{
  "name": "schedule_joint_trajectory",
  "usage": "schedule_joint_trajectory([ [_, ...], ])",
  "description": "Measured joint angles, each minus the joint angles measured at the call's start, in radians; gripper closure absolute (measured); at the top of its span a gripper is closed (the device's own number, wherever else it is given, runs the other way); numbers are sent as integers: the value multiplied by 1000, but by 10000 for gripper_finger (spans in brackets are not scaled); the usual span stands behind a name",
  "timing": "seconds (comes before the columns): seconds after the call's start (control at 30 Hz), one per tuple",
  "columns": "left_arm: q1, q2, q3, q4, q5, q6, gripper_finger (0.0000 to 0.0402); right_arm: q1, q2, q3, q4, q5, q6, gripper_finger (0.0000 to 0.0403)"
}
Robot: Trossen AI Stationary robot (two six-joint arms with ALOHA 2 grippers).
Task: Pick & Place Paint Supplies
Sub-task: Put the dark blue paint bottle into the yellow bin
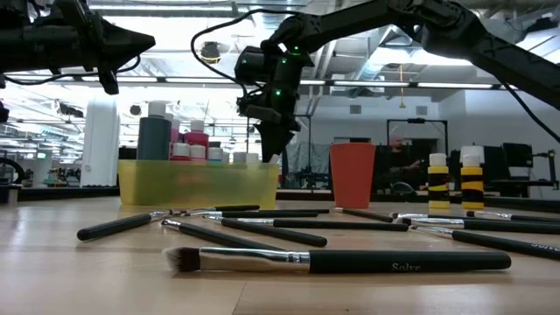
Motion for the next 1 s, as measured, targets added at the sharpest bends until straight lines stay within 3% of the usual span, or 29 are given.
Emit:
schedule_joint_trajectory([
  [0.4,0,0,0,0,0,0,400,1,0,0,30,-1,5,198],
  [1.0,0,0,0,0,0,0,400,-20,-2,0,41,2,4,196],
])
